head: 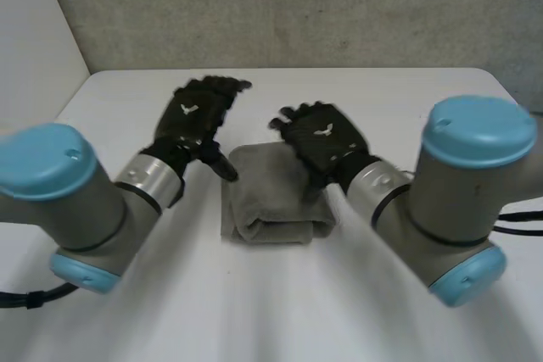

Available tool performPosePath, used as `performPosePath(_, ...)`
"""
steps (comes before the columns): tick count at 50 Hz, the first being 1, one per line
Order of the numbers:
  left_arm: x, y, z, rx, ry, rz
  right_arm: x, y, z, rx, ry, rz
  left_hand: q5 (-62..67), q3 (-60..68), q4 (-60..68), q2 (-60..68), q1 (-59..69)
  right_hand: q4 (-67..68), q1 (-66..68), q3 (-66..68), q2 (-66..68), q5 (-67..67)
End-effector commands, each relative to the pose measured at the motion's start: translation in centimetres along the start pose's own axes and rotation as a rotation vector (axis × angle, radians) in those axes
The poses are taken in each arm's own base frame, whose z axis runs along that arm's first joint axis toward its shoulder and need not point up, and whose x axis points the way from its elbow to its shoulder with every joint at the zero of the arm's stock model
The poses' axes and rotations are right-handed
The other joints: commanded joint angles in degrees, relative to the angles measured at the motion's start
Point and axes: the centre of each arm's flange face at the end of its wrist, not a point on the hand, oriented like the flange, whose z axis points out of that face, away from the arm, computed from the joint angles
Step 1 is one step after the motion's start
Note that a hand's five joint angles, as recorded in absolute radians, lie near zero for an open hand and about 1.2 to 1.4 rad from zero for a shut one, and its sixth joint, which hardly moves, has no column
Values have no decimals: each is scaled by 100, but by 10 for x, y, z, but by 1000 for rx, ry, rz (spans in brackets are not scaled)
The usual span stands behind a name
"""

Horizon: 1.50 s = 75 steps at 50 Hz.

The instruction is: Fold the towel.

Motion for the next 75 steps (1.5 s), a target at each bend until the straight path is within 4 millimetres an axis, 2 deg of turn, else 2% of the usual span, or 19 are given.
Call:
performPosePath(1, 25, 42, -2, -131, 15, -15, 28, 32, 15, -77, 59, 123, -149, -80, -144, -160, -163, -436, -321, -399, -388, -343)
performPosePath(5, 28, 57, -6, -190, 19, -19, 29, 48, 24, -123, 57, 137, -149, -80, -144, -160, -163, -436, -321, -399, -388, -343)
performPosePath(10, 28, 73, -6, -250, 17, -27, 23, 86, 39, -244, 27, 171, -133, -63, -127, -143, -147, -436, -321, -399, -388, -343)
performPosePath(15, 25, 77, -6, -294, -5, -31, 20, 96, 41, -302, 7, 191, -149, -79, -144, -160, -163, -436, -321, -399, -388, -343)
performPosePath(17, 25, 72, -5, -286, -7, -31, 23, 83, 39, -282, 7, 188, -166, -96, -161, -176, -180, -436, -321, -399, -388, -343)
performPosePath(19, 26, 49, -4, -242, 3, -27, 27, 70, 37, -251, 12, 181, -250, -180, -245, -260, -264, -436, -321, -399, -388, -343)
performPosePath(20, 26, 48, -4, -242, 3, -27, 27, 70, 37, -250, 12, 181, -250, -181, -245, -261, -264, -436, -321, -399, -388, -343)
performPosePath(22, 26, 15, -6, -181, 3, -27, 48, 22, 24, -136, 51, 164, -267, -197, -262, -277, -281, -436, -321, -399, -388, -343)
performPosePath(23, 26, 15, -6, -181, 3, -27, 48, 22, 23, -135, 51, 164, -267, -197, -262, -278, -281, -436, -321, -399, -388, -343)
performPosePath(24, 24, 1, -7, -151, -2, -26, 55, 7, 18, -99, 66, 155, -267, -197, -262, -278, -281, -436, -321, -399, -388, -343)
performPosePath(25, 24, 1, -7, -150, -2, -26, 62, -8, 11, -62, 88, 144, -267, -197, -262, -278, -281, -436, -321, -399, -388, -343)
performPosePath(27, 23, -26, -9, -90, -6, -26, 69, -19, 4, -35, 111, 136, -284, -214, -279, -294, -298, -436, -321, -399, -388, -343)
performPosePath(28, 23, -26, -9, -90, -6, -26, 69, -19, 4, -35, 112, 136, -284, -214, -279, -294, -298, -436, -321, -399, -388, -343)
performPosePath(30, 22, -61, -12, 1, -12, -20, 84, -39, -8, 14, 163, 123, -301, -231, -296, -311, -315, -436, -321, -399, -388, -343)
performPosePath(33, 20, -79, -15, 40, -22, -20, 99, -57, -19, 60, 227, 131, -284, -214, -279, -294, -298, -436, -321, -399, -388, -343)
performPosePath(35, 18, -108, -23, 81, -39, -28, 105, -62, -22, 73, 263, 148, -267, -197, -262, -278, -281, -436, -321, -399, -388, -343)
performPosePath(40, -3, -132, -33, 79, -180, -53, 118, -72, -32, 95, 379, 184, -284, -214, -279, -294, -298, -436, -321, -399, -388, -343)
performPosePath(46, -24, -146, -37, 66, -315, -45, 128, -79, -38, 100, 495, 180, -301, -231, -296, -311, -315, -436, -321, -399, -388, -343)
performPosePath(75, -27, -143, -37, 32, -325, -44, 138, -81, -39, 105, 524, 178, -301, -231, -295, -311, -315, -436, -321, -399, -388, -343)
